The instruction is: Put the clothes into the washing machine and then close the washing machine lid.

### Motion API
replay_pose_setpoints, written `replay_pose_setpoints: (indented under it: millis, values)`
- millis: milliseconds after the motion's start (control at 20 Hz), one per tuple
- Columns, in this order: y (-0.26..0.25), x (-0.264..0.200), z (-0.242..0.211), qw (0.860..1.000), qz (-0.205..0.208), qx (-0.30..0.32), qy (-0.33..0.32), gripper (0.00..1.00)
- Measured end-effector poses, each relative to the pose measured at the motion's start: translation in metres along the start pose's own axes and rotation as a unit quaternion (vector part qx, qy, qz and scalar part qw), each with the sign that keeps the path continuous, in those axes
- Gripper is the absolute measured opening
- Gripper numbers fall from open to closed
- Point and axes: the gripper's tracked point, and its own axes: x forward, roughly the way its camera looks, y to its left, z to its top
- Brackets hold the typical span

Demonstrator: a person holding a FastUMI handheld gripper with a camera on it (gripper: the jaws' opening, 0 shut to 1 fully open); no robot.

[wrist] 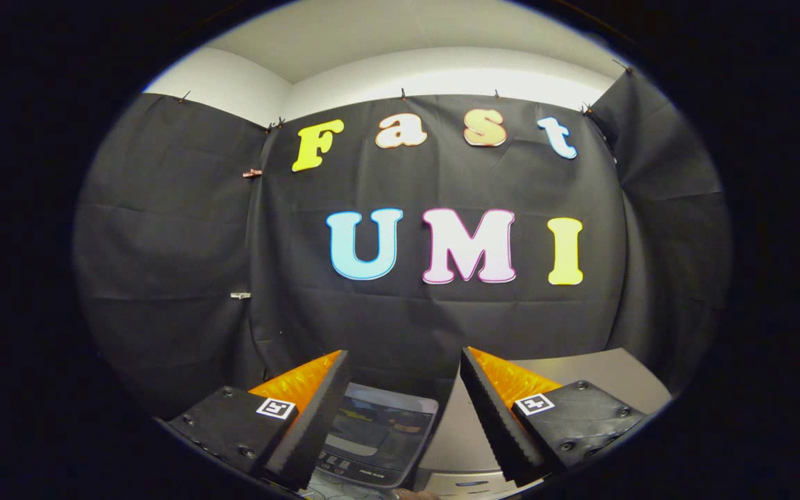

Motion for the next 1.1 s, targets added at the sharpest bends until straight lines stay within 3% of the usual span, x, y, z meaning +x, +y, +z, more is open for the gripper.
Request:
replay_pose_setpoints:
  millis: [250, 650, 1100]
  values:
    - [-0.039, -0.067, 0.025, 0.999, -0.020, -0.004, -0.048, 0.99]
    - [-0.078, -0.146, 0.030, 0.993, -0.052, -0.042, -0.094, 0.98]
    - [-0.092, -0.170, 0.026, 0.993, -0.056, -0.032, -0.103, 0.98]
